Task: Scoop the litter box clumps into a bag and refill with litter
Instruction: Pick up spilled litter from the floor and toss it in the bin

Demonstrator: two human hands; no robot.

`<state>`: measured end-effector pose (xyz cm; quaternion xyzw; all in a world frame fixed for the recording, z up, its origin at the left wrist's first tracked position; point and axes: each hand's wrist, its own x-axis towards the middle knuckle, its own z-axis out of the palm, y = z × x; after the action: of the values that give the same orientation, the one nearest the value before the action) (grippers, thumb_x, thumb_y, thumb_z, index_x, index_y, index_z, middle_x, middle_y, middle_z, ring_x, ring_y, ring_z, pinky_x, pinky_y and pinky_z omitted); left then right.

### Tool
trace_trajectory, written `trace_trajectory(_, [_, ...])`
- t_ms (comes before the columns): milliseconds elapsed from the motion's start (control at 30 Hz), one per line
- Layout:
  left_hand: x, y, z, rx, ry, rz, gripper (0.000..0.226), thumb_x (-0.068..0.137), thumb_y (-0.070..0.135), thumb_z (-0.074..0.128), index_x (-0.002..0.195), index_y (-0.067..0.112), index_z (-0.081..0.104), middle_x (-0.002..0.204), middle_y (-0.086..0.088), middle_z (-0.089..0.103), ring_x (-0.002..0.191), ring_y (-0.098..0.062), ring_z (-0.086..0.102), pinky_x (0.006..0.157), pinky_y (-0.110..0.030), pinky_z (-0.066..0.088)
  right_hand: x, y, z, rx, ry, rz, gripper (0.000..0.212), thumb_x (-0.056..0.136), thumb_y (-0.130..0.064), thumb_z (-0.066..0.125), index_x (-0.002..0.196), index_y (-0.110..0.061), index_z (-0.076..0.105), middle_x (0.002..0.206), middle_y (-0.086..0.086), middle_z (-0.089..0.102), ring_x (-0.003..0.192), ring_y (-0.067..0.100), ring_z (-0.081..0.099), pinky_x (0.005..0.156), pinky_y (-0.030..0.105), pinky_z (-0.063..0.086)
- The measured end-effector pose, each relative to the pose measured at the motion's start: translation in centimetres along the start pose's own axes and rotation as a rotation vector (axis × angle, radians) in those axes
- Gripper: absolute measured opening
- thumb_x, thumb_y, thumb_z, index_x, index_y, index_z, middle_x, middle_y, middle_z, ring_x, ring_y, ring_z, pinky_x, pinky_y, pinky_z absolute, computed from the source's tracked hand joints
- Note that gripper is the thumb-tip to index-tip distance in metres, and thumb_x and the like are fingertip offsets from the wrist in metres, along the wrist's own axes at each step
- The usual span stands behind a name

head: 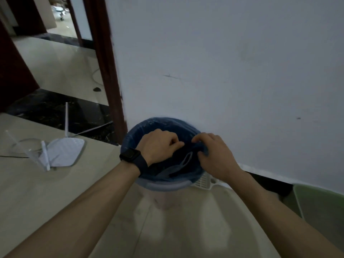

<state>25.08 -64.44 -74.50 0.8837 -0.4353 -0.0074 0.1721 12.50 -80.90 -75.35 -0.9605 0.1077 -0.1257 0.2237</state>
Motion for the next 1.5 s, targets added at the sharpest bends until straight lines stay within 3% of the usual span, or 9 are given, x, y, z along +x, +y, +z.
trace_trajectory(100, [0.1,4.8,0.3,-0.050,0.097,0.125,0.041,0.100,0.052,0.039,0.067,0.028,0.046,0.054,0.008,0.049,0.047,-0.009,0.046,0.045,-0.031,0.040,-4.1,2.7,-2.1,0.066,0.118,0.046,0.032,0.090,-0.027,0.065,0.120,-0.026,0.057,0.120,-0.011,0.054,0.109,0.006,0.046,0.087,0.016,0.032])
trace_trajectory(233, [-1.6,11.9,6.1,-0.102,0.071,0.368,0.023,0.101,0.043,0.041,0.087,0.026,0.045,0.070,0.009,0.054,0.054,-0.010,0.047,0.046,-0.031,0.039,-12.8,8.9,-2.9,0.112,0.205,0.286,0.028,0.092,-0.033,0.065,0.117,-0.022,0.062,0.113,-0.010,0.062,0.101,0.007,0.056,0.086,0.024,0.045])
trace_trajectory(300, [-3.4,14.8,11.1,-0.122,-0.124,0.449,0.014,0.099,0.038,0.045,0.108,0.028,0.048,0.098,0.009,0.060,0.076,-0.014,0.057,0.062,-0.036,0.050,-18.5,12.5,-1.5,0.124,0.173,0.440,0.026,0.092,-0.033,0.063,0.115,-0.021,0.063,0.110,-0.010,0.064,0.098,0.008,0.060,0.083,0.026,0.047])
trace_trajectory(367, [-5.8,16.6,16.7,-0.016,-0.390,0.457,0.030,0.099,0.037,0.047,0.128,0.030,0.046,0.124,0.006,0.053,0.104,-0.018,0.055,0.082,-0.036,0.049,-24.4,15.6,0.9,0.148,0.128,0.596,0.024,0.091,-0.032,0.065,0.113,-0.020,0.065,0.105,-0.010,0.065,0.093,0.010,0.063,0.080,0.026,0.049])
trace_trajectory(533, [-11.7,16.9,28.7,0.012,-0.651,0.162,0.050,0.098,0.046,0.046,0.145,0.031,0.040,0.149,0.004,0.038,0.134,-0.018,0.035,0.108,-0.036,0.033,-36.7,19.7,8.0,0.104,-0.070,0.791,0.031,0.089,-0.032,0.069,0.118,-0.019,0.070,0.112,0.000,0.067,0.094,0.018,0.062,0.088,0.026,0.047])
trace_trajectory(800, [-17.4,18.3,34.7,0.051,-0.537,0.163,0.054,0.102,0.048,0.030,0.154,0.034,0.023,0.164,0.003,0.007,0.149,-0.020,0.010,0.119,-0.042,0.014,-40.7,20.7,12.9,-0.218,-0.197,0.688,0.059,0.093,-0.055,0.040,0.144,-0.026,0.044,0.147,0.011,0.041,0.128,0.036,0.038,0.098,0.048,0.044])
trace_trajectory(933, [-17.7,18.2,36.0,0.041,-0.418,0.145,0.052,0.100,0.046,0.036,0.150,0.034,0.034,0.160,0.000,0.026,0.145,-0.024,0.026,0.115,-0.048,0.026,-40.2,20.6,14.4,-0.244,-0.213,0.682,0.065,0.094,-0.061,0.038,0.151,-0.031,0.029,0.157,0.008,0.026,0.138,0.034,0.027,0.107,0.050,0.031])
trace_trajectory(1333, [-16.2,17.4,36.8,-0.012,-0.308,0.372,0.037,0.094,0.036,0.052,0.131,0.037,0.061,0.138,-0.008,0.054,0.120,-0.029,0.050,0.097,-0.040,0.038,-40.1,20.9,15.8,-0.258,-0.038,0.654,0.050,0.094,-0.057,0.049,0.141,-0.040,0.049,0.151,0.006,0.039,0.135,0.033,0.033,0.104,0.047,0.028])
trace_trajectory(1500, [-17.3,17.8,37.8,-0.121,-0.175,0.302,0.024,0.094,0.035,0.063,0.116,0.033,0.071,0.118,-0.003,0.064,0.105,-0.027,0.057,0.088,-0.037,0.044,-39.8,21.9,16.7,-0.215,0.119,0.530,0.036,0.095,-0.044,0.059,0.128,-0.030,0.065,0.135,0.007,0.056,0.121,0.032,0.047,0.094,0.043,0.035])
